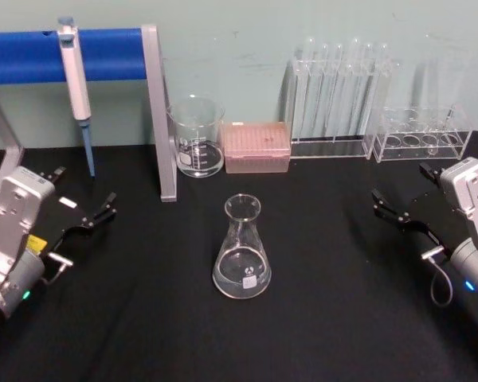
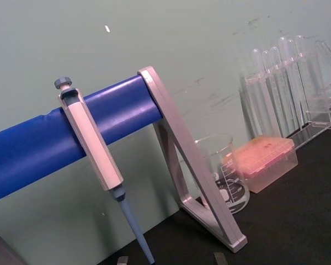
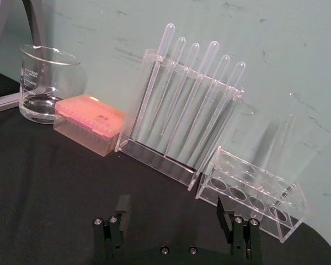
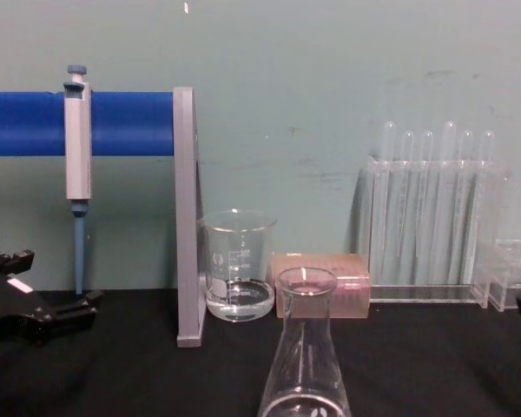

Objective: Grasp the erlenmeyer flask with one hand, shake it three times, then place it back.

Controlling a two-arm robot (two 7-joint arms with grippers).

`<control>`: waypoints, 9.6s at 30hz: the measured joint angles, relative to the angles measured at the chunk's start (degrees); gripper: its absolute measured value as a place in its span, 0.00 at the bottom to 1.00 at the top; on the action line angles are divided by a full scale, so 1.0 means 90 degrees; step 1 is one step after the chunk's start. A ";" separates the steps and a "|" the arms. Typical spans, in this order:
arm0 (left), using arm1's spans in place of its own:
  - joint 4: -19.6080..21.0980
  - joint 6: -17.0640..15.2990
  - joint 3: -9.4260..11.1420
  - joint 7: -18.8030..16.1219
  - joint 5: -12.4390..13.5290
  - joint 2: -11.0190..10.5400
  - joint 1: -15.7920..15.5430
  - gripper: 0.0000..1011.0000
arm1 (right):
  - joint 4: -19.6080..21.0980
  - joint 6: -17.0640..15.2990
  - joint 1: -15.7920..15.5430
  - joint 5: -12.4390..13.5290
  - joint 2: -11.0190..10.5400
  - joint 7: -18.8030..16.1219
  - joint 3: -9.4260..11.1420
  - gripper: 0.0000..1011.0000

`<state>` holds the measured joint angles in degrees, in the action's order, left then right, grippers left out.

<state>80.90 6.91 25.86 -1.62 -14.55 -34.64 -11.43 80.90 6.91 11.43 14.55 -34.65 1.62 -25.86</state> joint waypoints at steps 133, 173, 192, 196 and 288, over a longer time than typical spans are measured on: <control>0.0000 0.0000 0.0000 0.0000 0.0000 0.0000 0.0000 0.99 | -0.1091 -0.0031 0.1267 0.1771 0.1261 -0.4956 -0.0695 0.99; 0.0000 0.0000 0.0000 0.0000 0.0000 0.0000 0.0000 0.99 | -0.1358 0.0047 0.1384 0.1671 0.1373 -0.4948 -0.0748 0.99; 0.0000 0.0000 0.0000 0.0000 0.0000 0.0000 0.0000 0.99 | -0.1353 0.0039 0.1379 0.1680 0.1373 -0.4945 -0.0740 0.93; 0.0000 0.0000 0.0000 0.0000 0.0000 0.0000 0.0000 0.99 | -0.1351 0.0039 0.1379 0.1682 0.1373 -0.4945 -0.0740 0.85; 0.0000 0.0000 0.0000 0.0000 0.0000 0.0000 0.0000 0.99 | 0.0883 -0.0601 0.0183 0.0539 0.1844 -0.2129 0.0763 0.44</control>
<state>80.90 6.91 25.86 -1.62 -14.54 -34.65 -11.43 88.85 1.50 13.08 19.40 -18.06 -17.53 -18.99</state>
